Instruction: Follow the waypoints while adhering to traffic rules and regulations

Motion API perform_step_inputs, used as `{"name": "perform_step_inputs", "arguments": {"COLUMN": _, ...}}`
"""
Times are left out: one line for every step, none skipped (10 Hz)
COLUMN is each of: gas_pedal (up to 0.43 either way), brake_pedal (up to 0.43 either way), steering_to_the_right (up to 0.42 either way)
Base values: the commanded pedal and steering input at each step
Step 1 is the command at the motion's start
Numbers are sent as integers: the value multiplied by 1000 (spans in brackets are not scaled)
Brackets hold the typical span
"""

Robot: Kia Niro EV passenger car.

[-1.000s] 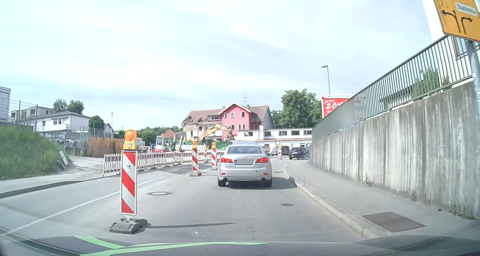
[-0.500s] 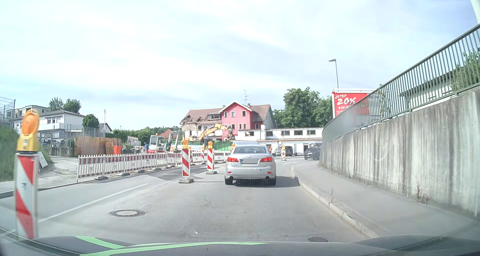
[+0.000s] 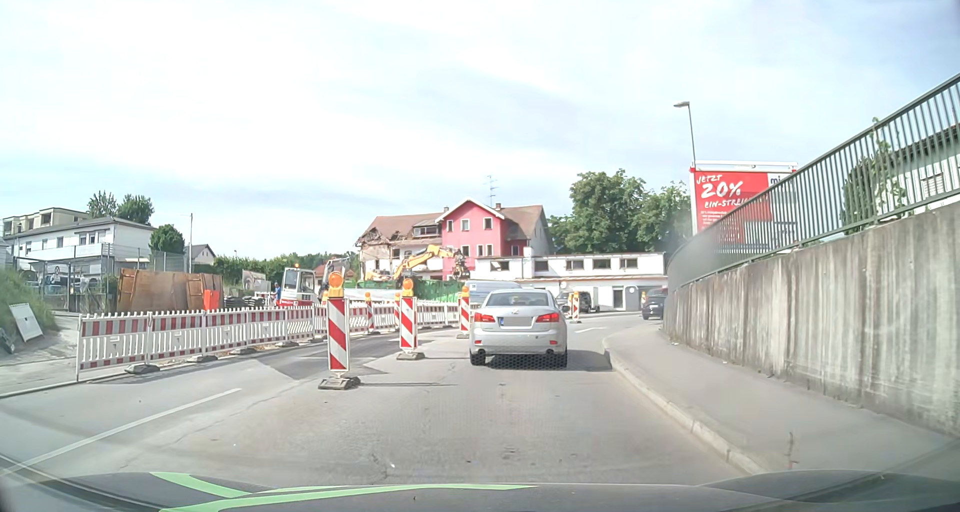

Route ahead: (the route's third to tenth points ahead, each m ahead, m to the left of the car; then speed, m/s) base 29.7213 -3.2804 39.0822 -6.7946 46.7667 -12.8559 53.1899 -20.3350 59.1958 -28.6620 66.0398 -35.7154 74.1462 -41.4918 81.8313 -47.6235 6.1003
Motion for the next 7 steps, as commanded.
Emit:
{"name": "perform_step_inputs", "arguments": {"gas_pedal": 138, "brake_pedal": 0, "steering_to_the_right": 8}}
{"name": "perform_step_inputs", "arguments": {"gas_pedal": 138, "brake_pedal": 0, "steering_to_the_right": 9}}
{"name": "perform_step_inputs", "arguments": {"gas_pedal": 138, "brake_pedal": 0, "steering_to_the_right": 11}}
{"name": "perform_step_inputs", "arguments": {"gas_pedal": 138, "brake_pedal": 0, "steering_to_the_right": 13}}
{"name": "perform_step_inputs", "arguments": {"gas_pedal": 138, "brake_pedal": 0, "steering_to_the_right": 17}}
{"name": "perform_step_inputs", "arguments": {"gas_pedal": 138, "brake_pedal": 0, "steering_to_the_right": 22}}
{"name": "perform_step_inputs", "arguments": {"gas_pedal": 138, "brake_pedal": 0, "steering_to_the_right": 28}}
